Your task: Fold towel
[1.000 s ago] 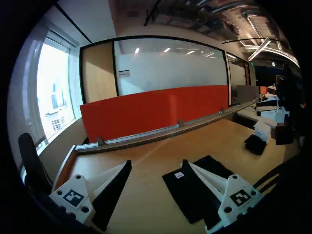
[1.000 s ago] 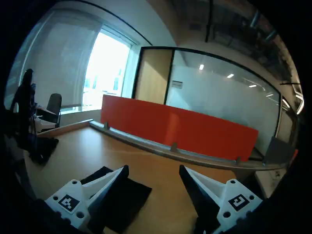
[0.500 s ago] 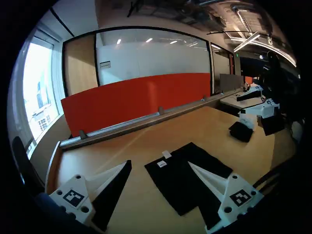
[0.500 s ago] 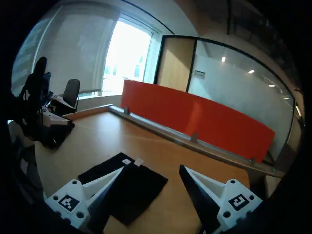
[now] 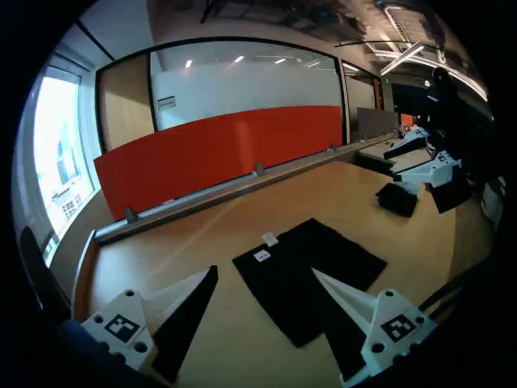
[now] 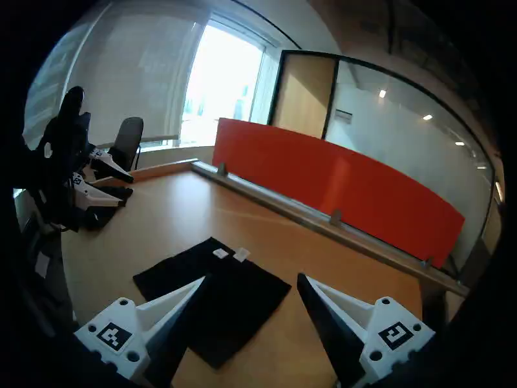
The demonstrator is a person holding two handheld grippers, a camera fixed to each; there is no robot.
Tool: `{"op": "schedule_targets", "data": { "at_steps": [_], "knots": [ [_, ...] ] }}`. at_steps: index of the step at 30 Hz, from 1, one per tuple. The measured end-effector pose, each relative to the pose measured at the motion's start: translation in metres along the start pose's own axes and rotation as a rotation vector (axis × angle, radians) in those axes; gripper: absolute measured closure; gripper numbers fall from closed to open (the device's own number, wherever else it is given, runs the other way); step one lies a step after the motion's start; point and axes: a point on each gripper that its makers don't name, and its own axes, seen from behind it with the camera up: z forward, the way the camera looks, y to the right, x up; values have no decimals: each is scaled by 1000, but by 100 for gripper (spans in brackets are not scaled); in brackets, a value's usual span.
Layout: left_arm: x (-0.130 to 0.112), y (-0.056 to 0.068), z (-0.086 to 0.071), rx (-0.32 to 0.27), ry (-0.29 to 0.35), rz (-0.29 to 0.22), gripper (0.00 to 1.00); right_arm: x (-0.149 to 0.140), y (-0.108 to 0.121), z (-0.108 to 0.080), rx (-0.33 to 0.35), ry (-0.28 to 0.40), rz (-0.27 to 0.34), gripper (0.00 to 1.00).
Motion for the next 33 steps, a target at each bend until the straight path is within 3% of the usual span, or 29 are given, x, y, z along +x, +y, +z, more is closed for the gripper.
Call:
{"op": "schedule_targets", "data": {
  "at_steps": [13, 33],
  "knots": [
    [-49, 30, 19, -73, -72, 43, 4, -59, -18, 20, 39, -87, 5, 0],
    [-128, 57, 54, -160, -231, 66, 4, -147, -42, 50, 102, -245, -11, 0]
  ]
}}
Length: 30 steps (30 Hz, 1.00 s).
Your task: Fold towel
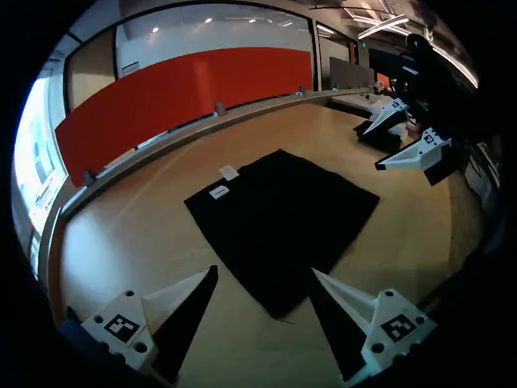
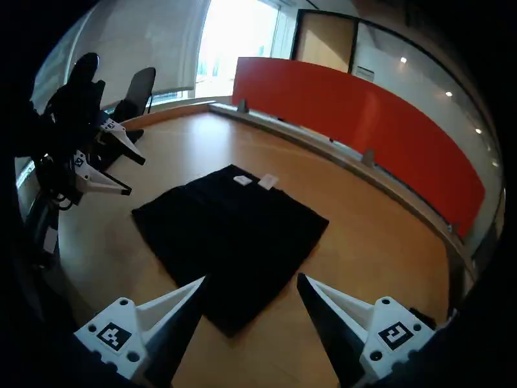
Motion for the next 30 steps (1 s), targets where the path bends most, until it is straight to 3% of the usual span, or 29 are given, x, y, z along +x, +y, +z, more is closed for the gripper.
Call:
{"op": "schedule_targets", "data": {
  "at_steps": [16, 30],
  "knots": [
    [-44, 14, 31, -46, -119, 14, 4, -52, -13, 20, 56, -114, -21, 0],
    [-67, 20, 42, -61, -192, 4, 4, -75, -25, 29, 100, -163, -12, 0]
  ]
}}
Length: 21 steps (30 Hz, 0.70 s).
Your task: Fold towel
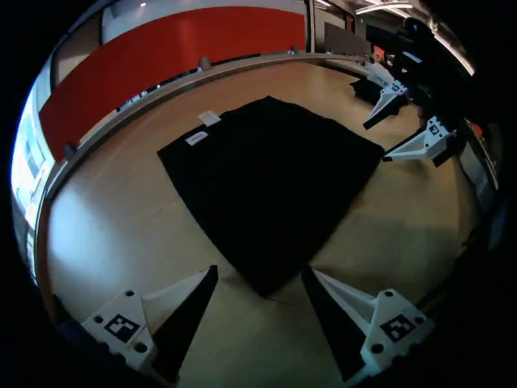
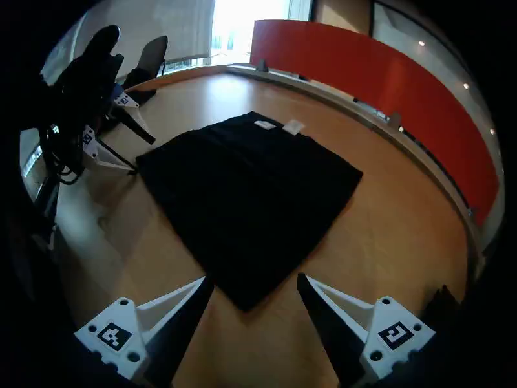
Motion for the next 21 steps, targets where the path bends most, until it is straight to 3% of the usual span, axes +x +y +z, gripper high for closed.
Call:
{"op": "schedule_targets", "data": {
  "at_steps": [6, 12, 21],
  "knots": [
    [0, 1, 2, -13, -10, -15, 7, -6, -1, 1, 15, -11, 13, 4],
    [-2, 5, 2, -31, -13, -31, 18, -11, -4, 2, 31, -21, 16, 12],
    [-2, 8, 2, -43, -16, -34, 24, -13, -11, 1, 67, -26, 35, 31]
  ]
}}
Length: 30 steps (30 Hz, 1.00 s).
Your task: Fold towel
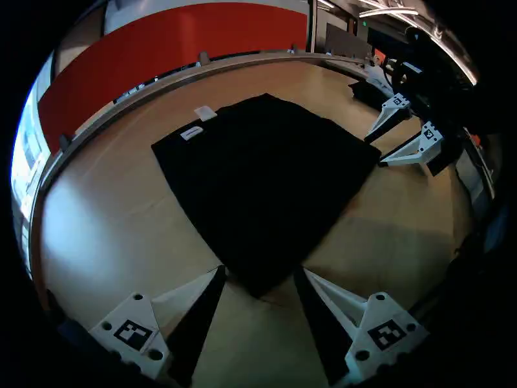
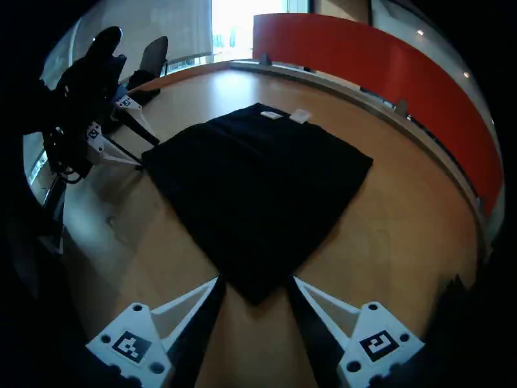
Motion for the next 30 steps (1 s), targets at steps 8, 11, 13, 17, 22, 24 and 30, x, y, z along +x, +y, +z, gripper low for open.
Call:
{"op": "schedule_targets", "data": {
  "at_steps": [8, 11, 13, 17, 22, 24, 30],
  "knots": [
    [0, 1, 0, -6, -9, 5, 39, 0, -2, -1, 9, -9, 2, 51],
    [0, 1, 0, -5, -11, 5, 47, 0, -2, 0, 10, -11, -1, 63],
    [1, 2, 0, -3, -12, 5, 52, 0, -2, 0, 9, -11, -4, 71],
    [2, 3, 1, 3, -13, 1, 78, 3, -4, 1, 11, -5, -6, 78],
    [4, 1, 1, 14, -15, -9, 90, 10, -5, 1, 13, 14, 4, 83],
    [6, 2, 0, 13, -13, -14, 90, 13, -5, 1, 9, 20, 5, 83],
    [12, -1, -5, 19, 4, -28, 90, 16, -4, -3, 3, 30, 8, 84]
  ]
}}
